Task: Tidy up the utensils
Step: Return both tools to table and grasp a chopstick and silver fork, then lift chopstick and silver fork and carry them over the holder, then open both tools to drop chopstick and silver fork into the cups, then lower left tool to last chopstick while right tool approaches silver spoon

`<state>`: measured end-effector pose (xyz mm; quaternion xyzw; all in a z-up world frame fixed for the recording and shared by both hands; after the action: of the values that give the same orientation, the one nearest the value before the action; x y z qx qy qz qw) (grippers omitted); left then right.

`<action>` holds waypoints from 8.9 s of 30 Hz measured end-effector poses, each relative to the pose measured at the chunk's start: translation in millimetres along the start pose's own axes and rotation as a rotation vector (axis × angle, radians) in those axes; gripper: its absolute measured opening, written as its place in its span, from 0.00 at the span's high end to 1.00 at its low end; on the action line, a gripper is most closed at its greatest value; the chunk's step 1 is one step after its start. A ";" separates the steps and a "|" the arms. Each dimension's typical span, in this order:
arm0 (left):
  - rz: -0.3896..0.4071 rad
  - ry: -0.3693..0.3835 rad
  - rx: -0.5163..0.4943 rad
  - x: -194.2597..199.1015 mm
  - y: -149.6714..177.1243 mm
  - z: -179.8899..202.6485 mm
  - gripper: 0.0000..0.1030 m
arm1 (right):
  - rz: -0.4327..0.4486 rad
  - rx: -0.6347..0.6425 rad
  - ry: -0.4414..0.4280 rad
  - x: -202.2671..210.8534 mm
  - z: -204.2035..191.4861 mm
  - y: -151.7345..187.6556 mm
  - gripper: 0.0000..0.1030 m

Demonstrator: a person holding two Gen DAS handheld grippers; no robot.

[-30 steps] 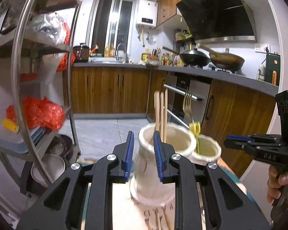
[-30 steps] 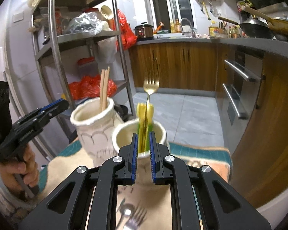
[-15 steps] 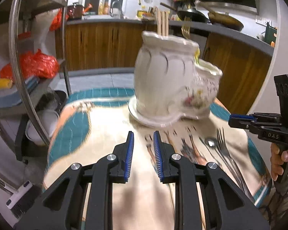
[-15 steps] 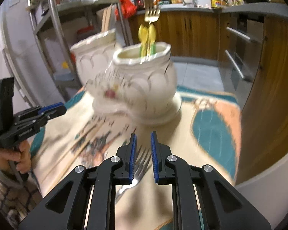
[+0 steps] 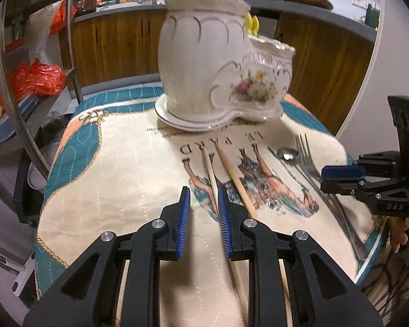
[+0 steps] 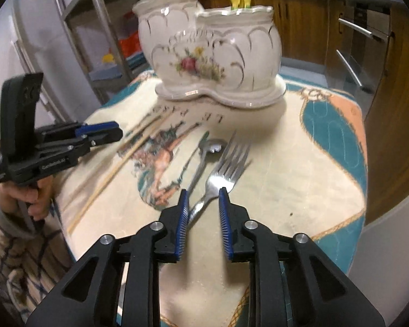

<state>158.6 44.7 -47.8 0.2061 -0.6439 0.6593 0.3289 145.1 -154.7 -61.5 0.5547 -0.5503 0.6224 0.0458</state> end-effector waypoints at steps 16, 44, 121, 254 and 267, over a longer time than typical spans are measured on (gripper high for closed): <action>-0.021 -0.007 -0.040 -2.4 2.1 2.1 0.74 | -0.038 0.081 0.112 3.6 16.3 0.4 0.80; -0.192 0.072 -0.086 -3.0 -1.9 -11.9 0.94 | -0.316 0.195 0.105 -2.4 19.6 -10.6 0.86; 0.678 0.041 0.136 62.4 -209.2 -15.4 0.96 | 0.559 -0.014 0.004 81.8 21.9 -191.7 0.94; -0.059 -0.021 -0.141 -9.1 -3.3 31.1 0.87 | -0.040 0.148 0.100 -15.8 -3.1 -13.5 0.89; -0.073 -0.012 -0.162 -6.8 -3.8 29.7 0.88 | -0.205 0.183 0.084 -23.1 -1.1 -23.6 0.86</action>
<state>161.5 14.1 -47.3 0.2060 -0.6892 0.5913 0.3646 168.9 -131.9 -63.4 0.5832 -0.4294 0.6847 0.0815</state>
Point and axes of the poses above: each gripper's, at about its wrist camera, not at the fingertips, and x roughly against the way its jaws point, z to its right, y to its underside, the point moved 4 cm from there along -x, roughly the way its jaws point, and after that the axes turned 1 degree about z, right-handed, at the moved point
